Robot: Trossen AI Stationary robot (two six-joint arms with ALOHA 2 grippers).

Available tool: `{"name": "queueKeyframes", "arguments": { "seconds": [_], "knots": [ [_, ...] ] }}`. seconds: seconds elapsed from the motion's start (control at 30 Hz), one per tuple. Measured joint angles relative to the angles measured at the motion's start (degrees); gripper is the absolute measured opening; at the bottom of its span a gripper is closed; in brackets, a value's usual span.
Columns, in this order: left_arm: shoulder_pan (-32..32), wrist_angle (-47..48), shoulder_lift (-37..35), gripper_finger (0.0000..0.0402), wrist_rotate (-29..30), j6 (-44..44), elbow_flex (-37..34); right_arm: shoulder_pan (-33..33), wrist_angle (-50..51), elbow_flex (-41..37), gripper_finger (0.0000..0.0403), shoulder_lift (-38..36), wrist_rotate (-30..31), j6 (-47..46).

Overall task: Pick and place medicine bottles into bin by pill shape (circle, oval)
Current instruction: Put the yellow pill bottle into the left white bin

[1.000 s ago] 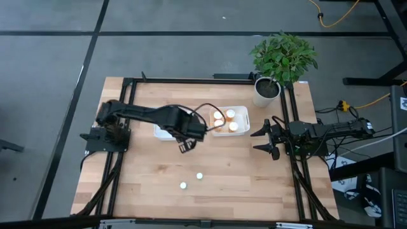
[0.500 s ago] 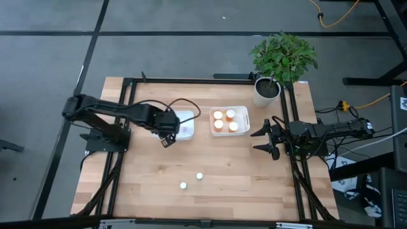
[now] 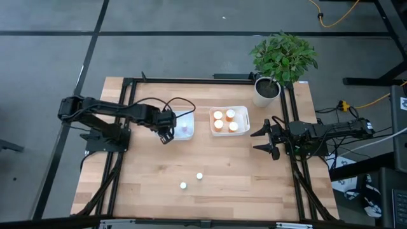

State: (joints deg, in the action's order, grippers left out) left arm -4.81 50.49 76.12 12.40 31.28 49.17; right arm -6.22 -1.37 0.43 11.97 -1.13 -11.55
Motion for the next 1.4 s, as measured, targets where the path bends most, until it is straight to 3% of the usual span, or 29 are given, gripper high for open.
{"name": "queueKeyframes", "arguments": {
  "seconds": [0.3,0.8,1.13,1.4],
  "knots": [
    [-2.11,-5.28,0.0,0.0115,0.92,-1.56,-3.79,-0.01,0.0,0.0,0.0279,0.0,-0.02,0.0],
    [-2.08,-5.69,0.02,0.0119,1.56,-1.81,-4.25,0.0,0.0,0.0,0.0279,0.0,0.0,0.0],
    [-2.08,-5.75,0.04,0.0175,0.88,-1.56,-4.25,-0.02,0.0,0.0,0.0279,0.0,-0.02,0.0],
    [-2.08,-6.56,0.04,0.018,0.79,-1.45,-4.25,-0.02,0.0,0.0,0.0279,0.0,0.0,0.0]
  ]
}}
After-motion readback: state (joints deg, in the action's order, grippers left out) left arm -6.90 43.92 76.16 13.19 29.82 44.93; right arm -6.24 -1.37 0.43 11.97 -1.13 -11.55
